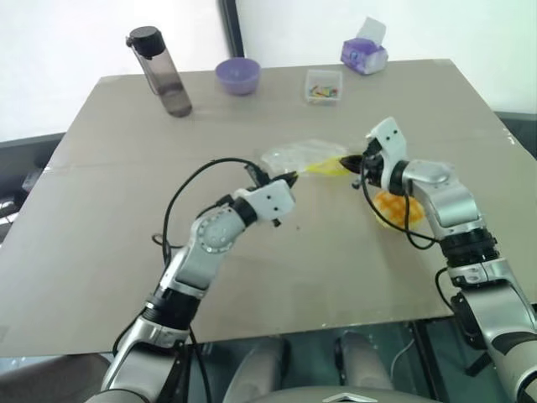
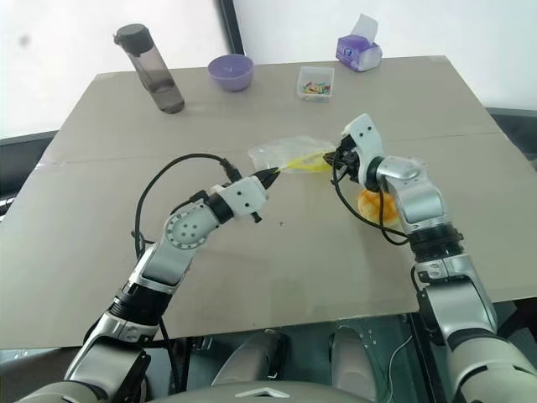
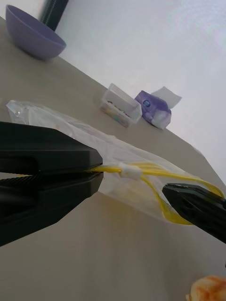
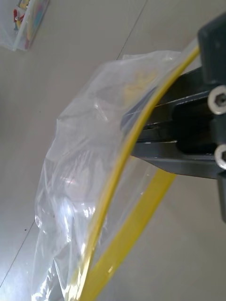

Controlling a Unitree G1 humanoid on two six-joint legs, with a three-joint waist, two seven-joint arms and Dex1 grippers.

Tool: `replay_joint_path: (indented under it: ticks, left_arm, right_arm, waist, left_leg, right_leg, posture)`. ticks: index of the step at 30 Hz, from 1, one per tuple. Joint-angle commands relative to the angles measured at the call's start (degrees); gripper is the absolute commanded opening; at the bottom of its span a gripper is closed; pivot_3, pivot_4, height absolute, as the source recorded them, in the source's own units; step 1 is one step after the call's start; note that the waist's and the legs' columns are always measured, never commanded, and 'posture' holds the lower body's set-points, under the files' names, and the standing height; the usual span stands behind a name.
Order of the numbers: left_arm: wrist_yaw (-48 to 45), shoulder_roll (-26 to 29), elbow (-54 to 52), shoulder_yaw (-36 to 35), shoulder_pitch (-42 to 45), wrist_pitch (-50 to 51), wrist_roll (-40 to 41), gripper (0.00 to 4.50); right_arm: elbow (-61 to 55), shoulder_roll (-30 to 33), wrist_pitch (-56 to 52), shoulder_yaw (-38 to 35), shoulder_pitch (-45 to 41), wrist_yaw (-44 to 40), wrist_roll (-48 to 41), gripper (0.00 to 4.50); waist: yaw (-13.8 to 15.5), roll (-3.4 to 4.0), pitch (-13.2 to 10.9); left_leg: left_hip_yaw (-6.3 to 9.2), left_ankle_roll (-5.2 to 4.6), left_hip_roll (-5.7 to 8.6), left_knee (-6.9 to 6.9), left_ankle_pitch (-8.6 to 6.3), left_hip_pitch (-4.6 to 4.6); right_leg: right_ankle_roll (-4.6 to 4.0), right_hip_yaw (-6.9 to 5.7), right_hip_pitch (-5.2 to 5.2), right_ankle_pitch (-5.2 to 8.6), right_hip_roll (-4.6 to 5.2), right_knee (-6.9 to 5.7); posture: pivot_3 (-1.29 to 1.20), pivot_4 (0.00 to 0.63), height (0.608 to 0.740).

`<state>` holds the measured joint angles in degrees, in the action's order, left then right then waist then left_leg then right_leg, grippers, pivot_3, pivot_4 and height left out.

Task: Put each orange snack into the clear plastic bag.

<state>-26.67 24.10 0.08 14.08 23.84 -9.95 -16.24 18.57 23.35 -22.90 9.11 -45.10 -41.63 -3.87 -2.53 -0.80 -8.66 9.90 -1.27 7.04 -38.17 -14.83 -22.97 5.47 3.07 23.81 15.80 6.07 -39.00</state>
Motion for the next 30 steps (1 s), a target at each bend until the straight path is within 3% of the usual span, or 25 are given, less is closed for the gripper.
replay_joint_path:
  ticks: [1,3,7,8,9,14,19,24,30]
  left_arm:
    - [-0.68,-0.26,-3.49,0.4,-0.96,-0.88,0.68,0.0]
    - [-0.63,-0.72,-3.68,0.04,-1.23,-0.17,0.95,0.0]
    - [0.23,-2.77,-3.95,-0.07,-1.29,3.56,0.6,0.0]
    - [0.54,-3.51,-4.1,-0.08,-1.3,4.71,0.62,0.0]
    - [1.03,-4.34,-4.18,-0.21,-1.31,5.94,0.57,0.0]
    - [3.13,-6.03,-3.22,-0.5,-0.64,10.04,-1.59,0.0]
    - [4.48,-6.38,-2.76,-0.7,0.01,12.55,-2.51,0.0]
    - [4.56,-6.3,-2.4,-0.54,0.15,12.85,-2.32,0.0]
    - [4.68,-6.36,-1.83,-0.76,0.67,12.59,-1.87,0.0]
  right_arm:
    - [0.09,-0.06,6.5,3.38,-2.14,1.55,5.0,0.53]
    - [1.29,0.52,10.91,5.36,-2.07,2.73,8.5,1.25]
    - [2.03,0.13,19.36,7.46,-1.17,5.04,12.69,3.3]
    - [2.07,0.26,21.48,7.95,-1.09,5.12,13.53,4.07]
    - [2.34,0.93,25.25,9.06,-1.19,4.68,14.85,4.44]
    - [0.62,2.71,29.77,9.45,1.03,2.4,15.35,4.44]
    - [-9.15,4.83,25.87,6.13,5.71,-1.99,10.33,4.44]
    - [-24.31,7.78,12.96,-0.84,12.1,-4.13,2.28,4.44]
    - [-28.93,10.05,-2.88,-14.29,19.66,-1.74,-8.03,4.44]
  waist:
    - [-0.07,0.01,0.0]
    - [0.0,0.01,0.0]
    - [0.07,0.01,0.0]
    - [0.06,0.0,0.0]
    - [0.06,0.0,0.0]
    - [0.07,0.0,0.0]
    - [0.2,0.0,0.0]
    - [0.32,0.0,0.0]
    - [1.35,0.0,0.0]
  left_leg:
    - [-0.01,0.0,0.0,0.0,0.0,0.0]
    - [0.01,0.0,-0.01,0.01,0.0,0.0]
    - [0.0,0.0,0.0,0.0,0.0,0.0]
    - [0.0,0.0,0.01,0.0,0.0,0.0]
    - [0.01,0.0,0.0,-0.01,0.0,0.0]
    - [0.01,0.0,0.0,-0.01,0.0,0.02]
    - [0.02,0.0,0.0,0.0,0.0,0.01]
    - [0.05,0.0,-0.01,0.0,0.0,0.01]
    - [0.07,-0.01,0.0,-0.03,-0.01,0.05]
  right_leg:
    - [0.0,0.01,0.01,0.0,0.0,-0.01]
    - [0.0,-0.01,0.02,0.0,-0.02,-0.01]
    - [0.0,-0.01,0.01,0.0,-0.01,0.0]
    - [0.0,-0.01,0.0,0.0,-0.01,0.0]
    - [0.0,-0.02,0.0,0.0,-0.02,0.0]
    - [0.0,-0.02,-0.01,0.0,-0.04,0.0]
    - [0.0,-0.02,-0.01,0.0,-0.04,0.01]
    - [0.0,-0.03,-0.02,0.0,-0.04,0.0]
    - [0.0,-0.06,-0.14,0.0,-0.03,0.05]
  posture:
    - [0.0,0.15,0.74]
    - [0.0,0.15,0.74]
    - [0.0,0.15,0.74]
    - [0.0,0.15,0.74]
    - [0.0,0.15,0.74]
    - [0.0,0.15,0.74]
    - [0.0,0.15,0.74]
    - [0.0,0.15,0.74]
    - [0.0,0.15,0.74]
